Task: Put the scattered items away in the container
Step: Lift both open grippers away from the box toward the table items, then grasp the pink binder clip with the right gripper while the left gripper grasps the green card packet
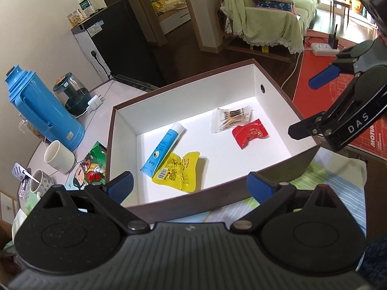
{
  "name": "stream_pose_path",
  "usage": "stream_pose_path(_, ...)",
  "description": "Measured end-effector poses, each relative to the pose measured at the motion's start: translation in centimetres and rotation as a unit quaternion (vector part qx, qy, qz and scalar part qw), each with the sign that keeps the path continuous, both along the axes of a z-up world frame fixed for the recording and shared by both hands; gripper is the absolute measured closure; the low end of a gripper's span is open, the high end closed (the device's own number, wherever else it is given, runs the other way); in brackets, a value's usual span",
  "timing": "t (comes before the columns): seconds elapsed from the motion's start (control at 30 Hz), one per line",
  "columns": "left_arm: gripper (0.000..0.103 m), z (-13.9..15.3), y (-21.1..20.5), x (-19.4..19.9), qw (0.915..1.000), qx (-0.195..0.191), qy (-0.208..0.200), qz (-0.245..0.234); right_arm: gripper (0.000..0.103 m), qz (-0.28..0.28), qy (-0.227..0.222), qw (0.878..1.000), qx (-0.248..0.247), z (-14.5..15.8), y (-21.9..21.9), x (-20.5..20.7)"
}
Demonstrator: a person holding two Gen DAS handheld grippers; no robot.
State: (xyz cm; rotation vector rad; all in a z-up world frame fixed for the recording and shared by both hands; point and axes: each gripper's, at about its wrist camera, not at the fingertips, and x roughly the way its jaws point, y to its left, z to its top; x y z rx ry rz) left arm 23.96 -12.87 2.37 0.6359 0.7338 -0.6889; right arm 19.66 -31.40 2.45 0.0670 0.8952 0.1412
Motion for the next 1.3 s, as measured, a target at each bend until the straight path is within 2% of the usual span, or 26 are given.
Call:
stream_pose_path(0.27, 0.004, 0.5, 3.7, -1.7, 0.9995, -0.028, 0.003, 0.012, 0.0, -0.024, -0.017, 0.999, 0.017, 0.5, 1.7, -1.5)
stream_pose_path(0.4, 0.004, 0.6, 6.9, -3.0, 0.9989, -0.04, 0.003, 0.024, 0.0, -0.029, -0.03, 0.999, 0.028, 0.7, 2.5, -2.3)
stream_pose_path(0.73, 0.004, 0.1, 17.4, -5.8, 0.9928, -0.052, 0.013, 0.107, 0.0, -0.006, -0.07, 0.995, 0.067, 1.7, 5.4, -4.2)
stream_pose_path(0.97, 0.004, -0.9, 23.8, -7.8, 0.979, -0.068, 0.037, 0.188, 0.0, 0.069, -0.069, 0.992, 0.084, 1.2, 9.5, -4.9)
stream_pose_path(1.17, 0.004, -2.5, 27.9, -8.8, 0.9629, -0.076, 0.064, 0.251, 0.0, 0.139, -0.043, 0.987, 0.072, -1.1, 14.1, -4.6)
stream_pose_path(1.3, 0.004, -3.6, 29.8, -8.7, 0.9523, -0.08, 0.078, 0.284, 0.0, 0.175, -0.024, 0.984, 0.037, -3.2, 17.0, -3.9)
